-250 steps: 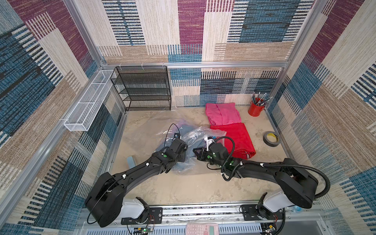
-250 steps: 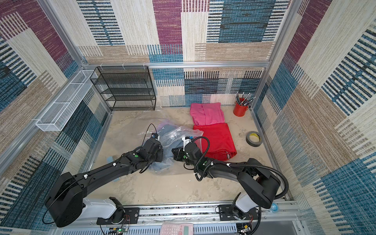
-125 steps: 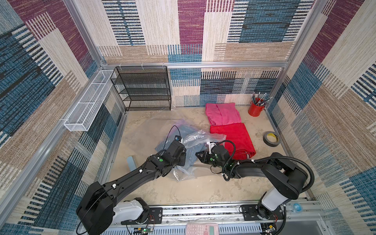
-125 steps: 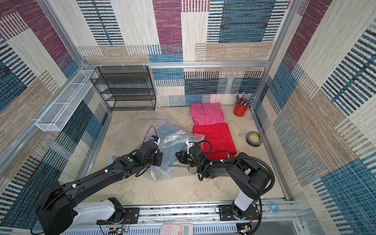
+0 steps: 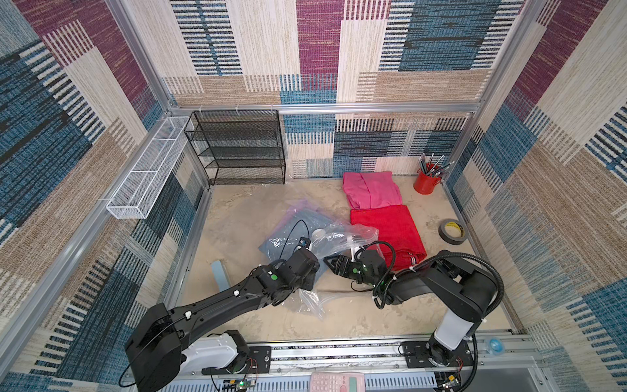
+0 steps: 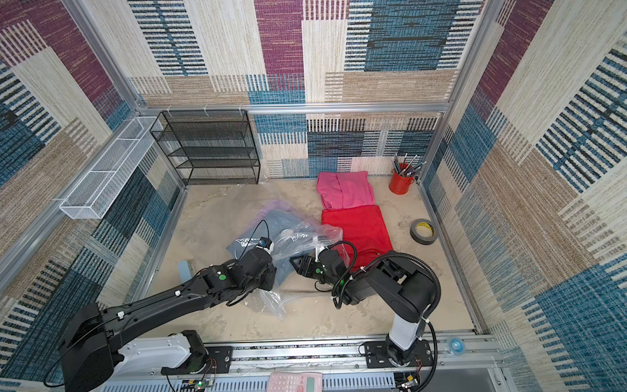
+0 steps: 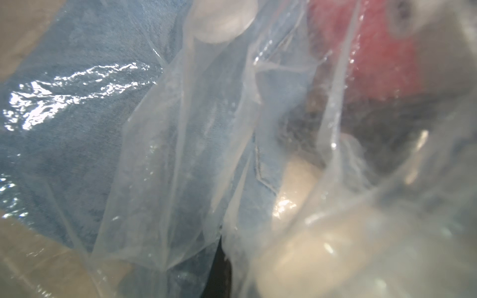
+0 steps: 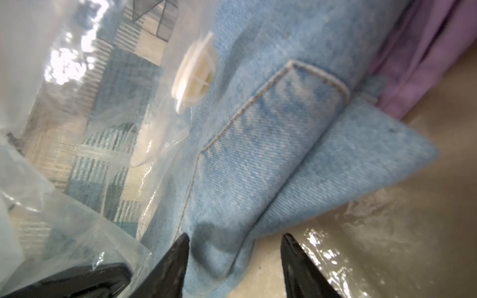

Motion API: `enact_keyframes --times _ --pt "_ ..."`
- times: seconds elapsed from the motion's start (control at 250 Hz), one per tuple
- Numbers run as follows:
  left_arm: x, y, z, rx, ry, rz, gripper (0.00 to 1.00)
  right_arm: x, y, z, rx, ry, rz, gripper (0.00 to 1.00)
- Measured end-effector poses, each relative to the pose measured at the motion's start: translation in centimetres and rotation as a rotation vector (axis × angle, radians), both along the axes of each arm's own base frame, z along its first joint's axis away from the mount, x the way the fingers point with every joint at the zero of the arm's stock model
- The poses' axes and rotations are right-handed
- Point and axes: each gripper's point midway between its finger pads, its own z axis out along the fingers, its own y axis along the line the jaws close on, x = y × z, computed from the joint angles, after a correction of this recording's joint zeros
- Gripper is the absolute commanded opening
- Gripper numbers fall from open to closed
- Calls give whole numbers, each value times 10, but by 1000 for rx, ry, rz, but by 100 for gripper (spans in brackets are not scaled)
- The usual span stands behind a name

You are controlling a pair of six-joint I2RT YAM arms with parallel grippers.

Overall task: Take the trousers out of the vacuum bag
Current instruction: Take out the trousers from the vacuum bag.

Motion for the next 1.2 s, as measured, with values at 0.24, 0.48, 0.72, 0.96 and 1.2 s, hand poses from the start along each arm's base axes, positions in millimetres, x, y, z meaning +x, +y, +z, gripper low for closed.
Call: enact_keyframes --times 0.24,0.48,0.72,0.96,1.2 --pt "-5 6 -11 17 17 17 0 3 19 12 96 -14 55 46" --pt "-5 13 -15 42 10 35 0 12 44 25 152 -8 91 51" --pt "-2 22 -21 79 -10 62 0 25 59 12 158 46 92 1" --pt "15 32 -40 143 -12 124 0 27 60 33 112 53 95 0" --pt "31 28 -37 108 -38 152 0 20 30 48 49 52 42 0"
